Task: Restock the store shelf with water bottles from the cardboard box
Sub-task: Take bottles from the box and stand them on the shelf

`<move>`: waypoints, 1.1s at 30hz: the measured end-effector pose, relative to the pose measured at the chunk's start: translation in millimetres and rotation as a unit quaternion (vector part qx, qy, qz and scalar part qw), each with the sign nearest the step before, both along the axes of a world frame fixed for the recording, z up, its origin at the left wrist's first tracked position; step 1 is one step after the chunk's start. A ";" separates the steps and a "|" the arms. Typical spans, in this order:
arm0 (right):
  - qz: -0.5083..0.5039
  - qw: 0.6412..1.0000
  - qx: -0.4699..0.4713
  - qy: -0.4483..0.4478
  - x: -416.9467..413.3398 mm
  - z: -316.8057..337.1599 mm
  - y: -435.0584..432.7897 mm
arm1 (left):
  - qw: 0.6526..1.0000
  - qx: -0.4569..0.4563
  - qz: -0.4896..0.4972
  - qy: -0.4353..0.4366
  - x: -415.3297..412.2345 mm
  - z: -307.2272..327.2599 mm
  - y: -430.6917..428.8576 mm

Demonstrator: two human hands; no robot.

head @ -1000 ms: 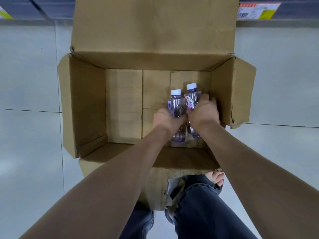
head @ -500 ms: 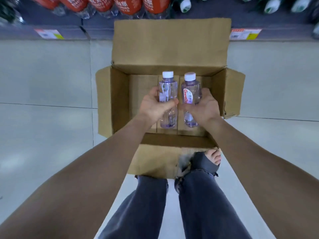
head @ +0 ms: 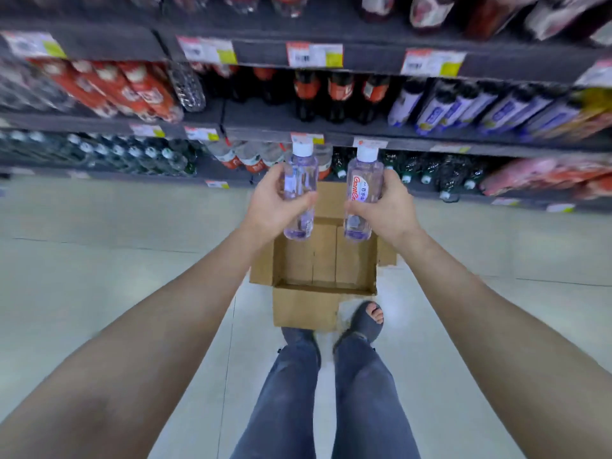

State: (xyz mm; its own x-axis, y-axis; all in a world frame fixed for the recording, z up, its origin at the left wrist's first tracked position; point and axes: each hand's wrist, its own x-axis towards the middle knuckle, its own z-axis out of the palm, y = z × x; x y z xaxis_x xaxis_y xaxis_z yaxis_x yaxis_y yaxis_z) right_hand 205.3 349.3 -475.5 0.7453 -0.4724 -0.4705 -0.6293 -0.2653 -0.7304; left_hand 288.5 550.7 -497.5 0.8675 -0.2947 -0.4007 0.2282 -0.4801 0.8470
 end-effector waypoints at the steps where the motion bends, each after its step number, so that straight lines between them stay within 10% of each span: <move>1: 0.003 1.000 -0.012 -0.016 2.7 32.5 6.5 | 1.000 -0.005 -0.005 -0.024 0.5 29.5 6.5; 17: 0.179 0.932 -0.065 -0.307 -3.1 441.5 140.4 | 0.947 -0.029 0.064 -0.313 -25.3 419.8 168.2; 33: 0.314 0.856 -0.065 -0.406 -10.1 619.6 410.7 | 0.899 -0.063 0.185 -0.391 -98.6 615.8 450.3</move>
State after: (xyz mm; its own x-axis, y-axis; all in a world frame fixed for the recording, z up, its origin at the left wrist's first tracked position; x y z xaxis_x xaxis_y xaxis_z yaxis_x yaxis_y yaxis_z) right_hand 195.2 760.0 144.1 0.9279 0.1328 0.3483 0.3678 -0.4777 -0.7978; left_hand 189.9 1001.0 118.4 0.9176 0.0711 0.3911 -0.3369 -0.3833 0.8600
